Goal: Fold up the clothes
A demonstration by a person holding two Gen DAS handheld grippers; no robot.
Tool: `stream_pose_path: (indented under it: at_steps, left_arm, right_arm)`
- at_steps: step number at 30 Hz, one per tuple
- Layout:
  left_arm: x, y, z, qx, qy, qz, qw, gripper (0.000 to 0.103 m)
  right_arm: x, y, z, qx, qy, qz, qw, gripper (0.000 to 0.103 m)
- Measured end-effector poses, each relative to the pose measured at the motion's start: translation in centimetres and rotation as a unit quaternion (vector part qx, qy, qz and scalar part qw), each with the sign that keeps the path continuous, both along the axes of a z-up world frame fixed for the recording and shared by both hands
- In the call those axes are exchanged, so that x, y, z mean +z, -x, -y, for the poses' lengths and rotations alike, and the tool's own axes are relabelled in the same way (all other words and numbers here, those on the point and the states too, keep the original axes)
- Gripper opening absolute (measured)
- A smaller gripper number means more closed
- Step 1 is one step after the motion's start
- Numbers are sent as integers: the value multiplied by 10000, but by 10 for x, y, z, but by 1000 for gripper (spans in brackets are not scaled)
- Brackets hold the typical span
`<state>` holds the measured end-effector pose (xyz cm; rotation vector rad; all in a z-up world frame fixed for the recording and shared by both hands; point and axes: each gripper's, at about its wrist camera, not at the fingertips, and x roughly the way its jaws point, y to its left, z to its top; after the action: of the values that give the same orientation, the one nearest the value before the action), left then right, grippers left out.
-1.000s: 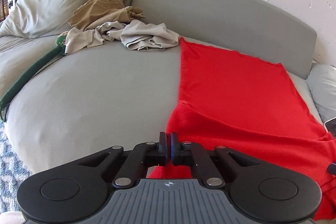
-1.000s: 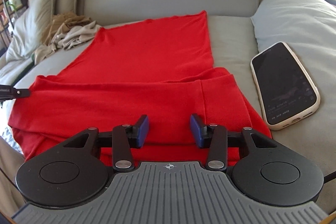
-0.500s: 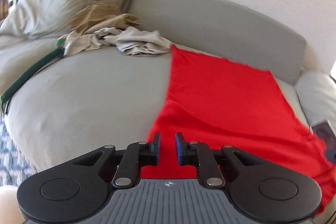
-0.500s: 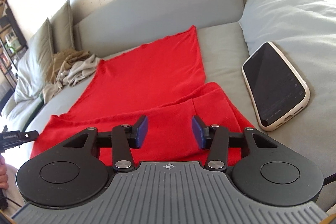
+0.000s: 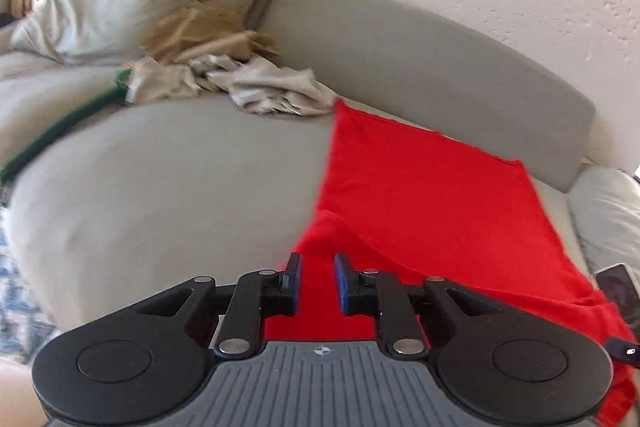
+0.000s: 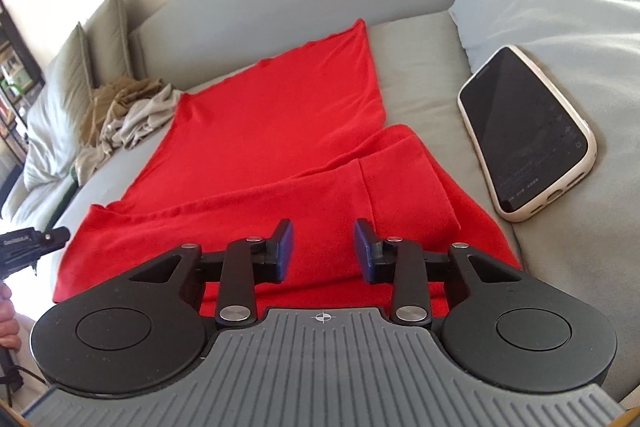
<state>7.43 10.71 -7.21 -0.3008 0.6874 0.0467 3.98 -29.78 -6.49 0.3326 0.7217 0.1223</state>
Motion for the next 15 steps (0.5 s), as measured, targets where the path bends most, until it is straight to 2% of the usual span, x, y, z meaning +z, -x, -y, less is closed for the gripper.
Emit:
stream_pose_path:
  at_steps: [3,5,7,8,11,12,15]
  left_arm:
    - [-13,-11,-14,925,-301,-316,9948,11]
    - [-5,-3,-31,1854,-509,-306,9809,6]
    - [7,9,-46,2037,-180,-138,9788,7]
    - [13,16,-51,2017,3,-64,9794,7]
    - [34,32,-35,1480,12,220,9887,15]
    - [38,36,-25,1167,9,287,9928,21]
    - [38,42,15,85,-159,356,9992,23]
  right_arm:
    - [-3,-2,-2,32,55,-58,10000,34]
    - [-5,-3,-3,53,89,-94,9999,34]
    - [-4,-2,-1,28,31,-97,9999,34]
    - [-4,-2,1,8,-16,-98,9999,34]
    - [-2,0,5,-103,-218,-70,9997,34]
    - [0,2,7,-150,-267,5,9995,35]
    - [8,9,8,-173,-306,331,9988,37]
